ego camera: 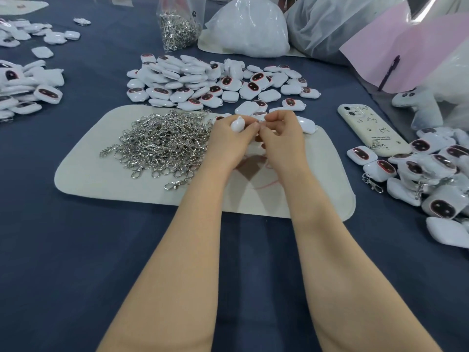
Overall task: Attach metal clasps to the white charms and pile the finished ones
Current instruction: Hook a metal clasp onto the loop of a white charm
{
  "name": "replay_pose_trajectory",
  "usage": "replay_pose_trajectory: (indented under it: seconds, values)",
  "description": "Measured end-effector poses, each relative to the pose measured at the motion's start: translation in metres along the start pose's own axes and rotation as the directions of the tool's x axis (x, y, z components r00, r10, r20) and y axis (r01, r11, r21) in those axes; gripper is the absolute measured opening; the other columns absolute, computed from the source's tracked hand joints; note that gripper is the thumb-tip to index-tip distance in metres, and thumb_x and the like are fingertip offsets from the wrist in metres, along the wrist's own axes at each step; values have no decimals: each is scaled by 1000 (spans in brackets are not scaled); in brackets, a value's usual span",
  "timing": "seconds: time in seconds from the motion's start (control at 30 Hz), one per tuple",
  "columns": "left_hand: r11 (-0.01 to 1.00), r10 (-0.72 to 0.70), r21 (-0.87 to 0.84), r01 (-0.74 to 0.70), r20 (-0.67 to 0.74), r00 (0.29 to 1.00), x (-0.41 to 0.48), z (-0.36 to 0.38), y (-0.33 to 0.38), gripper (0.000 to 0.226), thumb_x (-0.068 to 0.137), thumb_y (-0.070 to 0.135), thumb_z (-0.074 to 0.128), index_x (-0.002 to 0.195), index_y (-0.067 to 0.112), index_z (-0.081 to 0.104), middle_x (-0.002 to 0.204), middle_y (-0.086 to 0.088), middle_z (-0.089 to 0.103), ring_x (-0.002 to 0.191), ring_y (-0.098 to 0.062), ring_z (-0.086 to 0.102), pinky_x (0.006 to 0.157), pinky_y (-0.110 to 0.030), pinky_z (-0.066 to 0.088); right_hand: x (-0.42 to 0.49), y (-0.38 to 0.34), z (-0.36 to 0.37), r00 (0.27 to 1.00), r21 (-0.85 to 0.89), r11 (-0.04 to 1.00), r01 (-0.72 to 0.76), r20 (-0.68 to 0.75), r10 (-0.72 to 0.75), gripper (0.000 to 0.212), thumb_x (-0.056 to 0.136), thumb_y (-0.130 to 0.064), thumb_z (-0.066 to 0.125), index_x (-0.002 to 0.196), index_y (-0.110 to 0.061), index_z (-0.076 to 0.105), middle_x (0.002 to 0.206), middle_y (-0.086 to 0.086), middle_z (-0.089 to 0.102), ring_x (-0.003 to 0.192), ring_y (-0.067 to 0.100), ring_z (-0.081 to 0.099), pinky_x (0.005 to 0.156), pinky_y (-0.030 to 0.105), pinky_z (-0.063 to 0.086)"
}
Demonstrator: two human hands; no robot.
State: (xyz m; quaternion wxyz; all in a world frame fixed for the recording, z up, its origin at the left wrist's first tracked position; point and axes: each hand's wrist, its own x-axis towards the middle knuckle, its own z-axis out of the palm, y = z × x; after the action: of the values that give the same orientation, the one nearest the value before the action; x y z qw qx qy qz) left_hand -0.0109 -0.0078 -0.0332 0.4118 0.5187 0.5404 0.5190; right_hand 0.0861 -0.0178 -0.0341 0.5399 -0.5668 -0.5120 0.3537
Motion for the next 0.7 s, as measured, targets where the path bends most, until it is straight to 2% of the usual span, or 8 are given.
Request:
replay_pose_trajectory:
  seconds: [0.1,0.2,0.3,0.4,0.5,0.6,0.7]
  values:
    - [995,53,88,-51,-20,998,2,-1,-1,14,83,3,62,79,16,66,69,12,58,61,-6,53,64,-25,45,0,2,2,998,-65,996,56,9,-55,20,90,-8,54,88,-25,44,88,-2,61,76,12,58,64,22,44]
    - [985,93,148,-85,-50,994,1,0,-3,9,85,4,61,83,11,66,74,8,59,78,-18,59,77,-27,48,1,4,3,995,-143,985,98,13,-97,16,90,-8,54,93,-22,48,81,-12,57,73,5,56,62,8,41]
    - [972,124,209,-109,-60,991,-1,2,-4,10,86,8,59,87,2,68,84,-7,63,88,-29,61,81,-38,49,2,7,4,988,-275,951,143,-17,-153,15,92,-8,51,103,-15,57,88,-14,55,83,5,52,71,8,36]
    - [965,131,235,-115,-53,990,-2,3,-5,8,88,11,59,87,7,65,87,-8,65,88,-30,61,82,-42,50,3,7,3,984,-316,939,136,-63,-164,19,92,-6,49,108,-12,60,95,-11,55,90,5,49,74,8,32]
    - [976,124,188,-110,-65,990,-1,2,-5,9,87,9,59,81,15,61,77,3,59,81,-24,59,82,-42,51,2,6,3,989,-277,956,97,-82,-124,19,90,-5,50,105,-11,60,96,-8,58,91,7,52,77,11,37]
    - [987,94,140,-81,-88,992,0,0,-5,17,87,8,59,75,21,58,73,3,59,75,-21,56,79,-43,52,1,5,4,991,-231,969,84,-82,-105,11,87,-9,54,95,-15,61,89,-8,60,85,7,55,77,13,42]
    - [990,84,121,-72,-95,992,1,-1,-6,14,87,8,59,77,18,60,74,-1,61,73,-21,57,78,-43,53,-1,5,6,991,-214,970,118,-36,-128,8,86,-10,57,86,-17,59,78,-15,58,73,-2,55,69,6,42]
